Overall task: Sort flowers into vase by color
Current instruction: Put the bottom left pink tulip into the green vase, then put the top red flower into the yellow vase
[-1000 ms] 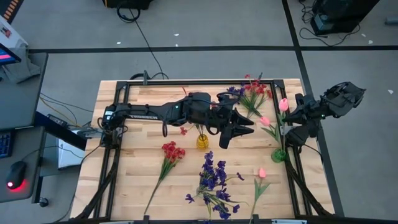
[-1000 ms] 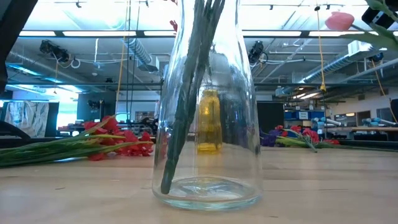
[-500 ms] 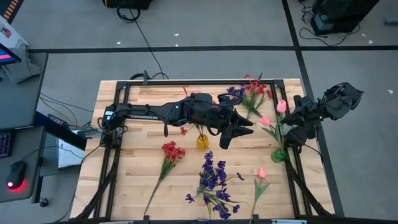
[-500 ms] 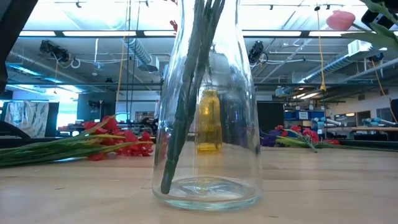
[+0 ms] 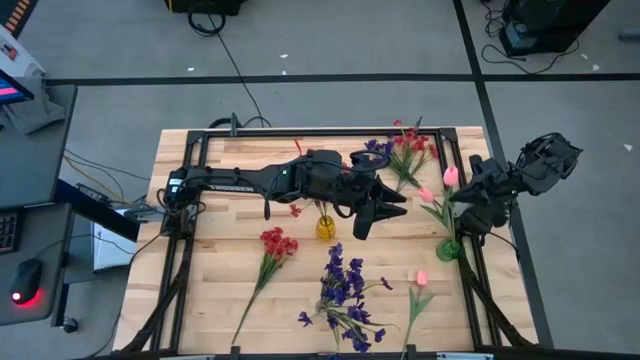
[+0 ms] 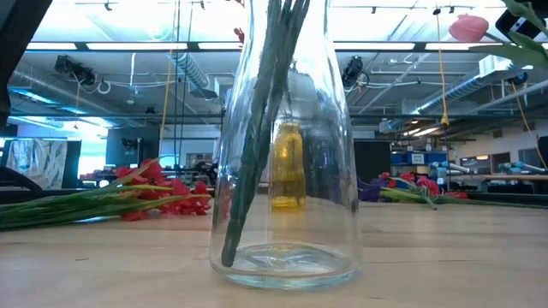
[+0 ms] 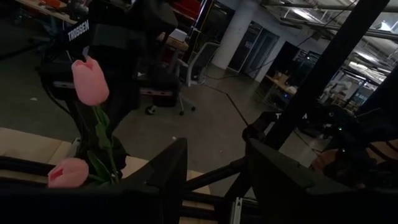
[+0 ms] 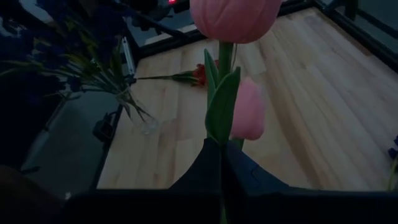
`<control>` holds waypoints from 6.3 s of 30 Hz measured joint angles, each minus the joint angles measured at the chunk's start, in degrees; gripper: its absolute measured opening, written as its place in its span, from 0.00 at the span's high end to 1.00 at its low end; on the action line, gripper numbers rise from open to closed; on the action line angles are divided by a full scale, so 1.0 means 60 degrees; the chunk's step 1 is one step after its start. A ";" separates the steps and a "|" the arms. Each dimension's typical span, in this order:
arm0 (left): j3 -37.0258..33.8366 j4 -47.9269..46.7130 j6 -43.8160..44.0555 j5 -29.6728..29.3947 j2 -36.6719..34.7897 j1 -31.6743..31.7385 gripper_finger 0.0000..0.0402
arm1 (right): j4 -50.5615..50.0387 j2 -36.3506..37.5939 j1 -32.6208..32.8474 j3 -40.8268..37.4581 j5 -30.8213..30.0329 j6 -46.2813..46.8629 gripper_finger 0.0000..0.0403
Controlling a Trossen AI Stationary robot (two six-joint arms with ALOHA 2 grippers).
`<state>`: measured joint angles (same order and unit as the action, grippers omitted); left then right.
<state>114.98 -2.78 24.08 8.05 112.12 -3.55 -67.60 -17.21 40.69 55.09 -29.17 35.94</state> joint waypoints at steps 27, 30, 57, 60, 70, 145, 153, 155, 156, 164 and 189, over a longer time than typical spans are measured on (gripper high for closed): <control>0.0000 -0.0104 0.0022 0.0011 -0.0004 0.0003 0.58 | -0.0922 0.0000 0.0000 0.0000 0.1568 0.0234 0.98; 0.0000 -0.0104 0.0022 0.0011 -0.0004 0.0004 0.58 | -0.1011 0.0000 0.0000 0.0000 0.1629 0.0240 0.98; 0.0000 -0.0441 0.0004 0.0018 -0.0015 0.0011 0.58 | -0.1404 0.0000 0.0000 -0.0004 0.2565 0.0432 0.98; 0.0000 -0.0457 0.0004 0.0018 -0.0015 0.0011 0.58 | -0.1407 0.0000 0.0000 -0.0146 0.2568 0.0429 0.98; 0.0000 -0.0465 0.0000 0.0018 -0.0015 0.0011 0.58 | -0.0961 0.0000 0.0000 -0.0965 0.2588 0.0484 0.97; 0.0015 -0.6031 -0.0468 -0.5433 -0.3112 0.0026 0.58 | -0.2019 0.0000 0.0000 0.2087 -0.0634 0.1497 0.63; 0.0015 -0.9193 0.0872 -0.6990 -0.4289 0.0011 0.58 | -0.1299 0.0000 0.0001 0.2087 -0.1964 0.1494 0.63; 0.0015 -1.0108 0.1086 -0.7148 -0.4522 0.0011 0.58 | -0.1289 0.0000 0.0002 0.2087 -0.2214 0.1560 0.63; 0.0015 -1.0428 0.1133 -0.7192 -0.4628 0.0011 0.58 | -0.1252 0.0000 0.0001 0.2087 -0.2376 0.1663 0.63; 0.0011 -1.3934 0.1668 -0.8545 -0.5459 0.0224 0.58 | -0.0423 0.0000 0.0000 0.2087 -0.4320 0.2233 0.63; -1.0006 -0.8090 0.0901 -0.5311 -1.2206 0.1537 0.58 | 0.1481 -0.2052 0.0000 0.2073 -0.6376 0.2823 0.63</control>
<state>54.94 -51.32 29.48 -23.81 38.88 5.67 -58.71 -29.52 40.69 67.53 -67.43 52.88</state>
